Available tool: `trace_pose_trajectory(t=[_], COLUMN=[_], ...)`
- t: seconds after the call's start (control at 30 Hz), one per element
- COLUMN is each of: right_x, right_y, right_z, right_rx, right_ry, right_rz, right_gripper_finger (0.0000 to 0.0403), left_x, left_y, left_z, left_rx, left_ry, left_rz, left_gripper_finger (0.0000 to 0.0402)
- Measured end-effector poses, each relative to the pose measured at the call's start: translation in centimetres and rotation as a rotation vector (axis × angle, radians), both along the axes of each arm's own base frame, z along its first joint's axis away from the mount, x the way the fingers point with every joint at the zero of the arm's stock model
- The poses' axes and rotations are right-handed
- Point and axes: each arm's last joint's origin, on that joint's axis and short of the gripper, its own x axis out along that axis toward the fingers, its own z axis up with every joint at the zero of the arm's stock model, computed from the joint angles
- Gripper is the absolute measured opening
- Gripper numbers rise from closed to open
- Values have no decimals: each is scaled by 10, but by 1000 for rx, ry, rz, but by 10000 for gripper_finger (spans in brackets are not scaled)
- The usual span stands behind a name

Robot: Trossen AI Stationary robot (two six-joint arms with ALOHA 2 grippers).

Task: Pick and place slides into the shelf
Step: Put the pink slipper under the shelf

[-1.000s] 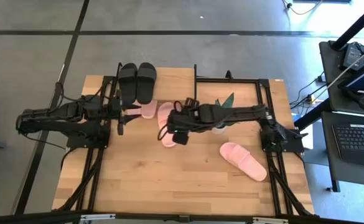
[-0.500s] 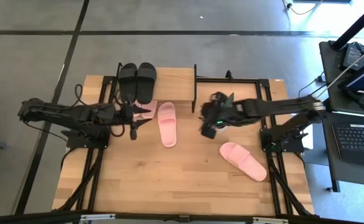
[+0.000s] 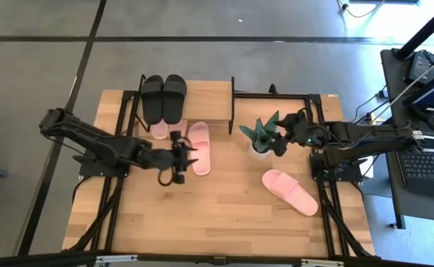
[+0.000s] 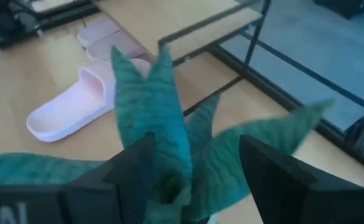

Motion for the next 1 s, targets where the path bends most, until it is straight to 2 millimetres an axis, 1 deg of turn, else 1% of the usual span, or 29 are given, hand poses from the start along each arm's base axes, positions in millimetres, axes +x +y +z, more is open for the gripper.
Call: trace_pose_trajectory(t=[0.1, 0.27, 0.37, 0.43, 0.57, 0.73, 0.9, 1.0], right_x=[-8, -11, -11, -11, -11, -11, -11, -11], right_y=[-2, -4, -6, -6, -7, -7, -7, -7], right_z=[-11, -24, -28, -29, -29, -29, -30, -30], right_rx=[7, 2, -17, -28, -52, -64, -75, -80], right_ry=[-30, -34, -14, 1, 18, 28, 37, 41], right_rz=[-15, -25, -17, -12, 0, 10, 18, 22], right_gripper_finger=[232, 232, 232, 232, 232, 232, 232, 232], left_x=[16, 38, 47, 52, 58, 63, 67, 69], left_y=[-10, -27, -32, -34, -36, -35, -28, -24], left_z=[-11, -36, -55, -67, -87, -107, -116, -119], left_rx=[-22, -27, -104, -145, -156, -124, -111, -137], left_ry=[87, 229, 293, 313, 363, 409, 425, 444], left_rz=[6, 5, 2, 30, 73, 112, 158, 156], left_gripper_finger=[151, 151, 151, 151, 151, 151, 151, 151])
